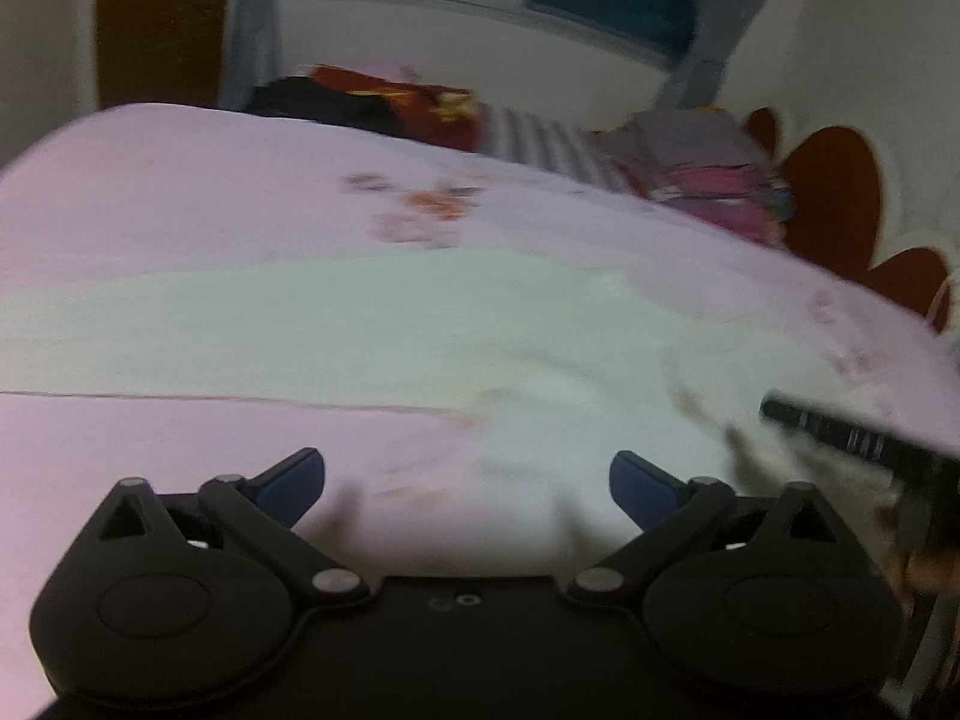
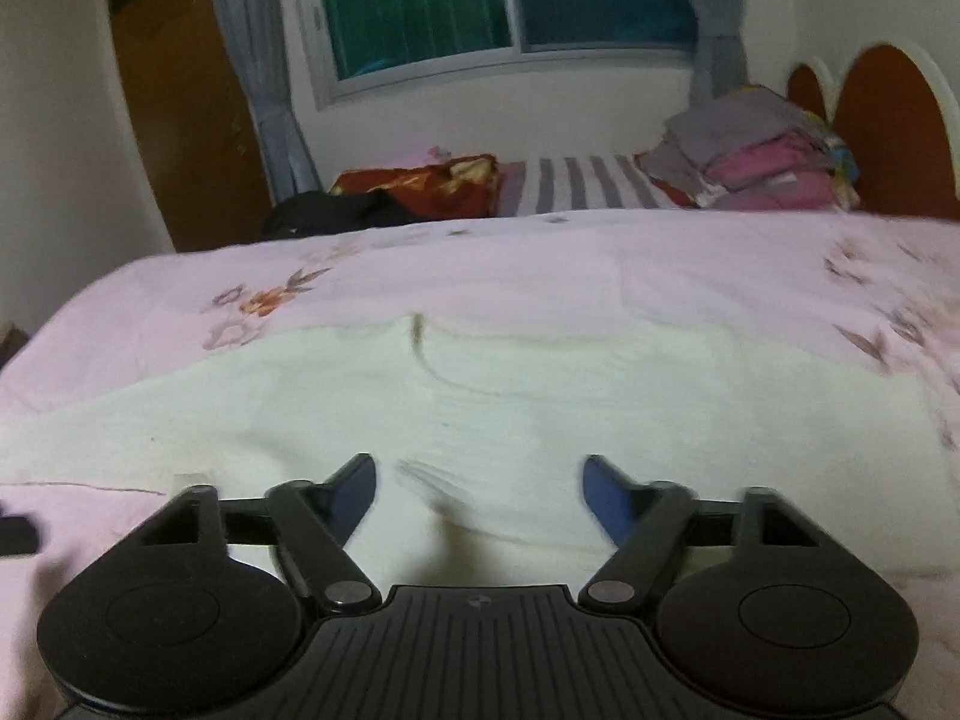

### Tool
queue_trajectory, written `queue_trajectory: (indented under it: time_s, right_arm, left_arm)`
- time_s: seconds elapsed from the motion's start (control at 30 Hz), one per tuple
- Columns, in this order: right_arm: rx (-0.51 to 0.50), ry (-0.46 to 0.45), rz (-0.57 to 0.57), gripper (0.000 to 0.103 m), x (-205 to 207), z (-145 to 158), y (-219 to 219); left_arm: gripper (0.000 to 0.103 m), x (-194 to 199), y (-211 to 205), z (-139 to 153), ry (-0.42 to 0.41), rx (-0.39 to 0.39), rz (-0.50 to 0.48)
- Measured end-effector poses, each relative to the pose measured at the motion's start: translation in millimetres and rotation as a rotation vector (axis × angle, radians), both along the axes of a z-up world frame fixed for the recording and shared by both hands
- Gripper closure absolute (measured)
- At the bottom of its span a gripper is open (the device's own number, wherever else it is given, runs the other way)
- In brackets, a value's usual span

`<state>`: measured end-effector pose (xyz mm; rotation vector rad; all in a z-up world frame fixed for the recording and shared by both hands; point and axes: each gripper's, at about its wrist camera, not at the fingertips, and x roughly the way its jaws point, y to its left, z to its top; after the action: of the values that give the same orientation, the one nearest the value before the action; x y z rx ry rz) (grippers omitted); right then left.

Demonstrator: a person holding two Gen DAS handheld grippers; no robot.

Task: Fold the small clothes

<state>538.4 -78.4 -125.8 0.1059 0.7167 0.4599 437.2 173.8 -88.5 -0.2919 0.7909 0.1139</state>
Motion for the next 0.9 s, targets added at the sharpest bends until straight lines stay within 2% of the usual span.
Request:
queue_trajectory:
  time_s: [0.07,0.1,0.17,0.3,0.4,0.47,0.5,0.53,0.63,0.73,0.9]
  right_arm:
    - [-0.003,0.060,-0.042,0.069,0,-5,-23]
    - [-0.008,0.081,-0.063,0.071,-2,-7,-35]
    - [-0.002,0.105,-0.107,0.071,-8,-10,-64]
    - [0.002,0.133,-0.157,0.071,-19,-10,-102]
    - [0.008,0.159,-0.184,0.071,-22,-15,-119]
    - [0.018,0.175,-0.204,0.071,-24,-16,-130]
    - [0.021,0.181,-0.215,0.071,-27,-16,-134]
    - [0.021,0.188,-0.229,0.071,-26,-18,-138]
    - [0.044,0.202,-0.255,0.071,-28,-19,-147]
    - [0.053,0.212,-0.270,0.071,-21,-18,-151]
    - [0.053,0.225,-0.269,0.071,-12,-21,-150]
  left_arm:
    - [0.021,23,-24,-6,-0.005,-0.034,-0.048]
    - [0.025,34,-36,-10,-0.004,-0.054,-0.072]
    - [0.039,57,-53,-22,0.012,-0.114,-0.121]
    - [0.054,96,-73,-45,0.052,-0.294,-0.140]
    - [0.068,120,-82,-55,0.077,-0.335,-0.145]
    - [0.084,129,-88,-64,0.084,-0.360,-0.144]
    - [0.089,135,-91,-68,0.087,-0.357,-0.145]
    - [0.099,139,-93,-73,0.087,-0.351,-0.148]
    - [0.100,140,-88,-80,0.057,-0.374,-0.124]
    - [0.100,124,-75,-59,-0.027,-0.367,-0.121]
    - [0.100,102,-31,-35,-0.088,-0.344,-0.060]
